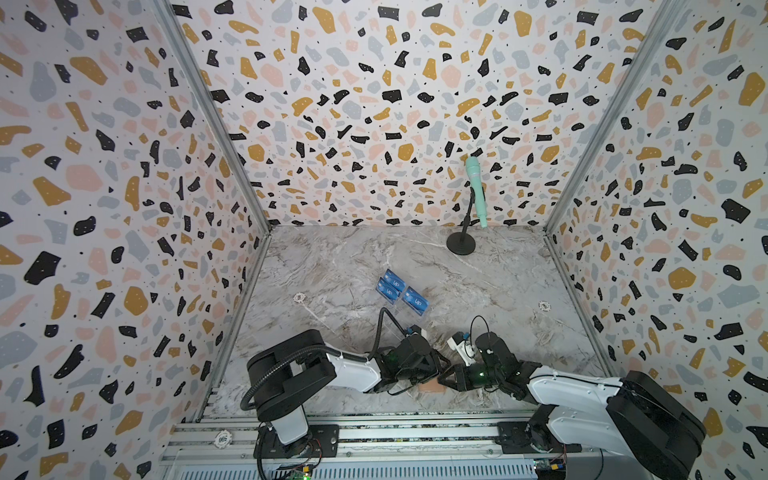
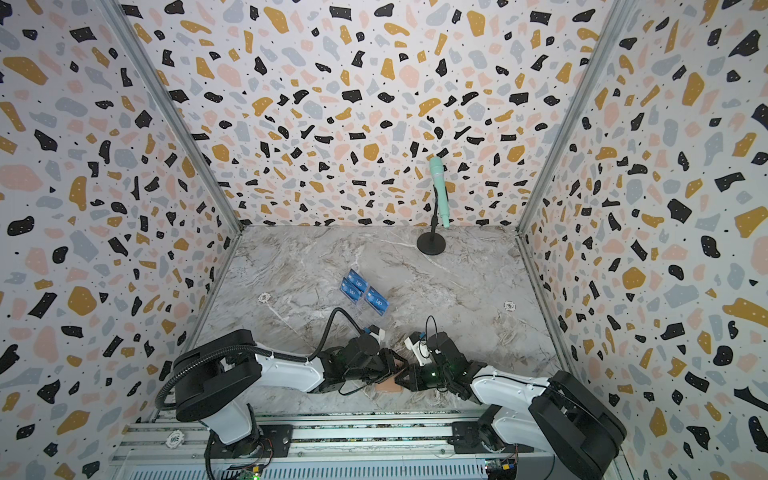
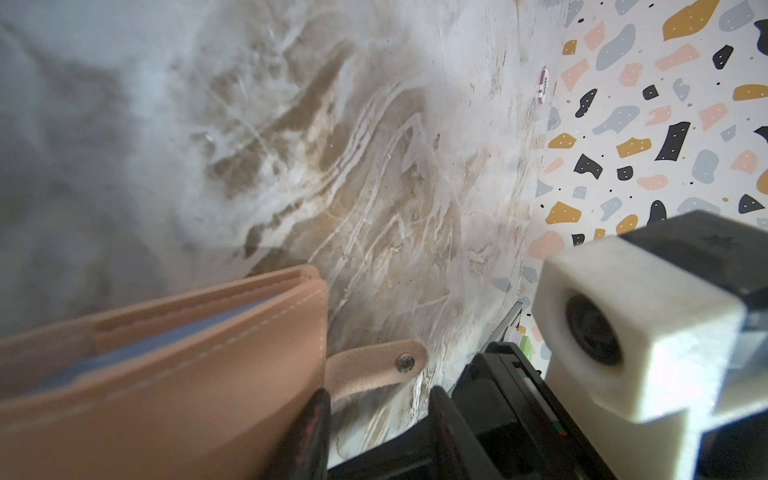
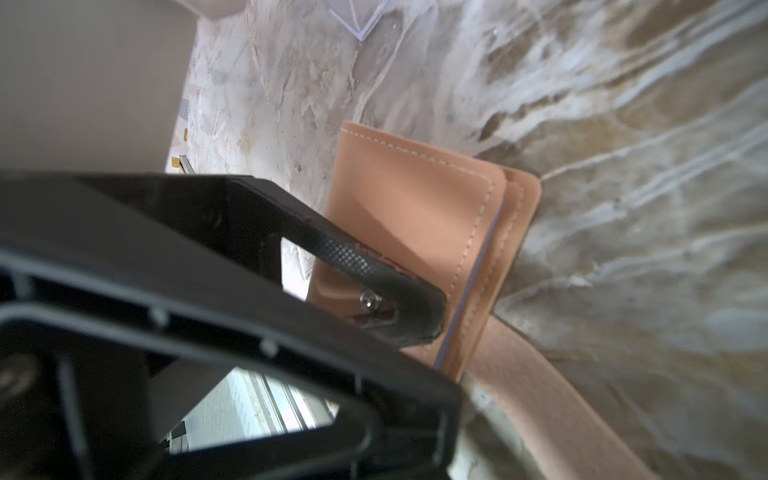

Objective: Put the credit cards into the card holder

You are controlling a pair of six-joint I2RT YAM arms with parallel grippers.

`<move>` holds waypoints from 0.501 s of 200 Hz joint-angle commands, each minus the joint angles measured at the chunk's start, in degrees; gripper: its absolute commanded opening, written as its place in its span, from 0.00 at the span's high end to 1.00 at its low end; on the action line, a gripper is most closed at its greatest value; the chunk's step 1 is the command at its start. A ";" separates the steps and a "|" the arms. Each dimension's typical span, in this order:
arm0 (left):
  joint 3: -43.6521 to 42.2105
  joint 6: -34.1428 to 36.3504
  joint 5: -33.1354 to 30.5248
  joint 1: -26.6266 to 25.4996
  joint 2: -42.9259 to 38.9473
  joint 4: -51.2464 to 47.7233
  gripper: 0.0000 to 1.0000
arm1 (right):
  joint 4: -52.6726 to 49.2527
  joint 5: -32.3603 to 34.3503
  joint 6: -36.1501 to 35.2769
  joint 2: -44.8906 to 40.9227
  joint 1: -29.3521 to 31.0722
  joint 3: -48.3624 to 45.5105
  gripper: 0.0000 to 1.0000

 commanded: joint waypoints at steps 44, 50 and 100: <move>2.81 2.53 0.54 0.71 -2.53 -4.96 0.58 | -9.58 7.24 -3.20 1.49 0.30 3.41 0.83; 2.95 3.02 -0.85 0.71 -3.86 -7.20 0.58 | -10.16 7.64 -3.14 1.42 0.28 3.40 0.83; 6.82 12.51 -4.16 4.56 -11.25 -26.25 0.53 | -11.66 8.22 -2.85 0.79 0.32 3.40 0.83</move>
